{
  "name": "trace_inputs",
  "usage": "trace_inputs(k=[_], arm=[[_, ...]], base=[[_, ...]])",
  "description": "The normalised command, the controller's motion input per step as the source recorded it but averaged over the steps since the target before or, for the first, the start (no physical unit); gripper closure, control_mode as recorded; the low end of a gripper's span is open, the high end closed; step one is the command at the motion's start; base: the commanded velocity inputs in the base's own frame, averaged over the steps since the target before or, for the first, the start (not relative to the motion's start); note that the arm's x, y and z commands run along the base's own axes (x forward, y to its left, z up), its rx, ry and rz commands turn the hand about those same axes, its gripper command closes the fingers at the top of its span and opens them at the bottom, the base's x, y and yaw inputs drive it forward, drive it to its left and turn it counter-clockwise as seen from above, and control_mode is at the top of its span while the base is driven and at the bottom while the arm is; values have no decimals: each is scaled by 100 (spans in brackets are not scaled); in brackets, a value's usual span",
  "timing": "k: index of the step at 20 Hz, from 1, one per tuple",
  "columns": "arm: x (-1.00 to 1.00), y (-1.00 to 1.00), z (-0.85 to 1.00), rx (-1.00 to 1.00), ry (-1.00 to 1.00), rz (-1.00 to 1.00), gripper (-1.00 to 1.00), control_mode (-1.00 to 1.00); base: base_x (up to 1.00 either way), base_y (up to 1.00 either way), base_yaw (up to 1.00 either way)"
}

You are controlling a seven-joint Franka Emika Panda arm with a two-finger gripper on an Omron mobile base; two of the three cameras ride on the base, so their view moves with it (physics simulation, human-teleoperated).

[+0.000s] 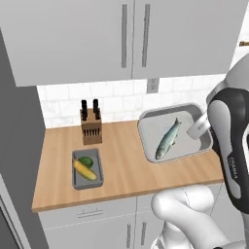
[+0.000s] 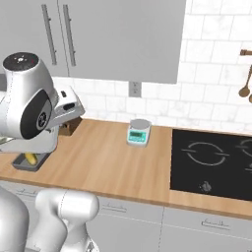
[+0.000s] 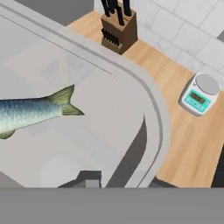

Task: Take the meat container that has the fish and place it on the second highest rack of the freezer. Then take the vegetable container that has the avocado and cucumber and place it on the highest rack of the freezer.

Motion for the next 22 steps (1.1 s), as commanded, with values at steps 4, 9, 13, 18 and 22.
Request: trace_inputs(k=[4, 9, 13, 18, 22], arm=[[0, 0, 0, 0, 0, 0, 100, 100], [0, 0, 0, 0, 0, 0, 100, 100], [0, 0, 0, 0, 0, 0, 100, 100], [0, 0, 0, 0, 0, 0, 100, 100], [0, 0, 0, 0, 0, 0, 100, 100]], base=[[-71, -40, 14], [-38, -46, 17], [-2, -40, 50], [-1, -9, 60], [0, 0, 64]])
